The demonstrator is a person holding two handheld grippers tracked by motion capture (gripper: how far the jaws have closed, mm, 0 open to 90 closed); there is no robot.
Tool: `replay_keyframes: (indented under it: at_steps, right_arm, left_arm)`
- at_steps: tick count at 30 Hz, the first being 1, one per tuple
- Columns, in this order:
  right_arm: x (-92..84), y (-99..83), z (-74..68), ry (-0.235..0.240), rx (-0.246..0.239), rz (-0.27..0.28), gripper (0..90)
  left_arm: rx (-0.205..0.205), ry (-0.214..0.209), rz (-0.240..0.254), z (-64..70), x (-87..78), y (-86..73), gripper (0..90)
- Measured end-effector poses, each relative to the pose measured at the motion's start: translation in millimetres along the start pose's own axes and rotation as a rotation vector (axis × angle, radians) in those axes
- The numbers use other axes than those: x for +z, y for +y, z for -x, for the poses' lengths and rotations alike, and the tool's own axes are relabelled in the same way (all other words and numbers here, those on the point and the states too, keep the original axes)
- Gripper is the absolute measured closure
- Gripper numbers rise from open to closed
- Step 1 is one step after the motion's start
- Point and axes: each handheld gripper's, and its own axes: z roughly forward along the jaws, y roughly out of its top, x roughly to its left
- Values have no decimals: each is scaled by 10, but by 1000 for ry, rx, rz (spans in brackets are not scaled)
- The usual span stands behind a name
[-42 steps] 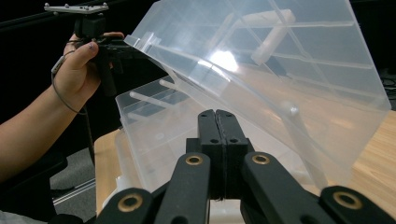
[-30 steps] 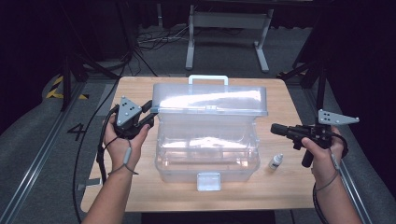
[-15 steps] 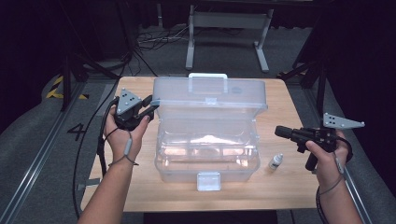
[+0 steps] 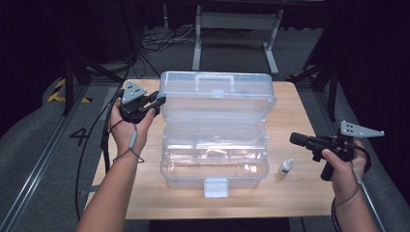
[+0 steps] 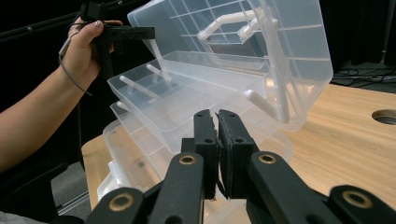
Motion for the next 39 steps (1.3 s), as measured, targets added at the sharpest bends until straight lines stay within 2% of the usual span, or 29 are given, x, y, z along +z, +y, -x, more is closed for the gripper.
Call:
replay_keyframes:
  at_steps: [6,10,15,17,21,25,33,39]
  right_arm:
    - [-20,-18,-6,-12,0,-10,868]
    - [-49,-33,0,-20,5,-8,865]
    - [-83,-58,9,-30,10,-12,865]
    - [-93,-63,8,-32,11,-14,862]
    - [-110,-75,5,-37,16,-15,859]
    - [-122,-87,15,-40,16,-18,859]
    - [-143,-102,32,-45,23,-23,859]
    - [-147,-104,57,-47,28,-23,859]
  left_arm:
    - [2,3,-14,-24,57,56,735]
    - [-41,-15,5,-89,111,56,743]
    - [-40,-8,-13,-102,167,113,748]
    - [-69,-19,-9,-136,201,119,750]
    - [-81,-23,-10,-165,230,127,755]
    - [-71,-8,-16,-167,285,160,757]
    - [-96,-21,-20,-241,383,183,761]
    - [-95,-12,-49,-271,454,234,764]
